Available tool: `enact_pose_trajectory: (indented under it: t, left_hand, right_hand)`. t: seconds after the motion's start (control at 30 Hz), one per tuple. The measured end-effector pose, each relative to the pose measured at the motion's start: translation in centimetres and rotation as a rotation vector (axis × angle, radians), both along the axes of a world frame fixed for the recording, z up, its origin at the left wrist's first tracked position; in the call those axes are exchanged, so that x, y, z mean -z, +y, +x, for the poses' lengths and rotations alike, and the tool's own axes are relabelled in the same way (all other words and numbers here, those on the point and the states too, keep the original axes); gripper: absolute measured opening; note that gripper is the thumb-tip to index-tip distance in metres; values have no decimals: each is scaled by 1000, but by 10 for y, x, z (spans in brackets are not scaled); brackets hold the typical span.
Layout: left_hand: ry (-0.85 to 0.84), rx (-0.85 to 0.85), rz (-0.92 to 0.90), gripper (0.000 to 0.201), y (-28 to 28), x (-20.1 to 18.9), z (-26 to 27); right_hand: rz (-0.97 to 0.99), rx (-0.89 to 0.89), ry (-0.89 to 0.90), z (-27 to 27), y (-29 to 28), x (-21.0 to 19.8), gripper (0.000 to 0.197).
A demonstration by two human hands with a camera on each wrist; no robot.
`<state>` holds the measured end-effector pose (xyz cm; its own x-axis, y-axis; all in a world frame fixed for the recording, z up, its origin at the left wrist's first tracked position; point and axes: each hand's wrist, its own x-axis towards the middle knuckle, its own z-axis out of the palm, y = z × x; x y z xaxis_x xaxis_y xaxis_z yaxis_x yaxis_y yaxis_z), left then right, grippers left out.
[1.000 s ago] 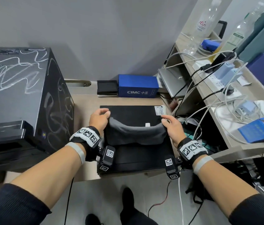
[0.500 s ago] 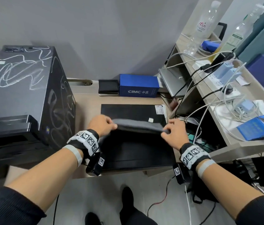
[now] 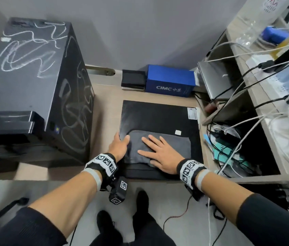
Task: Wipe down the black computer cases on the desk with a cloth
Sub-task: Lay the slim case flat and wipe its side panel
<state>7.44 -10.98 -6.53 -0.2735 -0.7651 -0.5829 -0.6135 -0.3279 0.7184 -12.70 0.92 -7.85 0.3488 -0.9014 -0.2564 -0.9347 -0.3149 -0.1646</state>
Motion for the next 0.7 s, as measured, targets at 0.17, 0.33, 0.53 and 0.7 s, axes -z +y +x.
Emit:
enact_pose_trajectory:
  t: [0.17,0.33,0.53,0.7]
  left_hand:
    - [271,-161,213,64,-3,12,0]
    - [382,-267,419,87,-8,24,6]
    - [459,-323,462,101,-14,37,7]
    - [311,-497,379,133,-27,78,1]
  right_hand:
    - [85,204,68,-22,-56,14,69]
    - [116,507,90,-16,-146,16,66]
    - [122,398,57,43,-131,14,68]
    - [97,244,-14,86,-31,19,69]
